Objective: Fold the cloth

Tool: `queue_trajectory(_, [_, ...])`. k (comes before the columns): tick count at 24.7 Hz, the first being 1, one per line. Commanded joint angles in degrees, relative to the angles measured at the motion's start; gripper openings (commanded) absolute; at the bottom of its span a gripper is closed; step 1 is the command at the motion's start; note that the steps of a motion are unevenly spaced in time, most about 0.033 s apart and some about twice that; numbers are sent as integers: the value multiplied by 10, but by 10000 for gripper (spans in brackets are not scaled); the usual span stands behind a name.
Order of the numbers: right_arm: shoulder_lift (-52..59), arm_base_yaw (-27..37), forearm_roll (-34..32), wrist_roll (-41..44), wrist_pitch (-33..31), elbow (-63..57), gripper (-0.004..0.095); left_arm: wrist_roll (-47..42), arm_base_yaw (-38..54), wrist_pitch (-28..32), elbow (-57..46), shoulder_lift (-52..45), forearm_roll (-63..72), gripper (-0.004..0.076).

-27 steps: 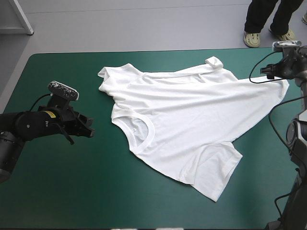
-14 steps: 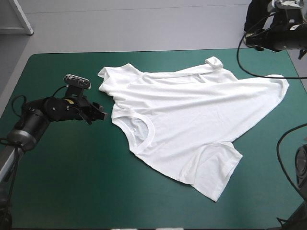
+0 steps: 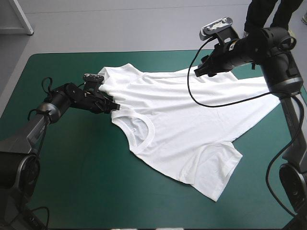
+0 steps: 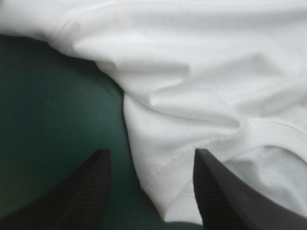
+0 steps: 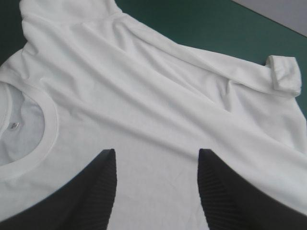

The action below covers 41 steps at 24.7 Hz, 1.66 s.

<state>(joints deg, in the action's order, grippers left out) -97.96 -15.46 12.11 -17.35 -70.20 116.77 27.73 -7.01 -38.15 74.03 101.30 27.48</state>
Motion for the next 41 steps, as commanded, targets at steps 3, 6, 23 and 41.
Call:
queue_trajectory(3, [31, -14, -9, 4, 27, -13, 485, 12, -2, -16, 43, 25, 42, 390])
queue_trajectory(6, [36, -14, -32, 4, 27, -31, 485, 15, -2, -33, 44, 50, 42, 388])
queue_trajectory(23, [213, -29, 91, -22, 26, -294, 482, 41, -1, -64, 102, 69, 35, 19])
queue_trajectory(41, [148, -340, -81, 85, 133, -573, 482, 40, 0, -97, 112, 69, 7, 19])
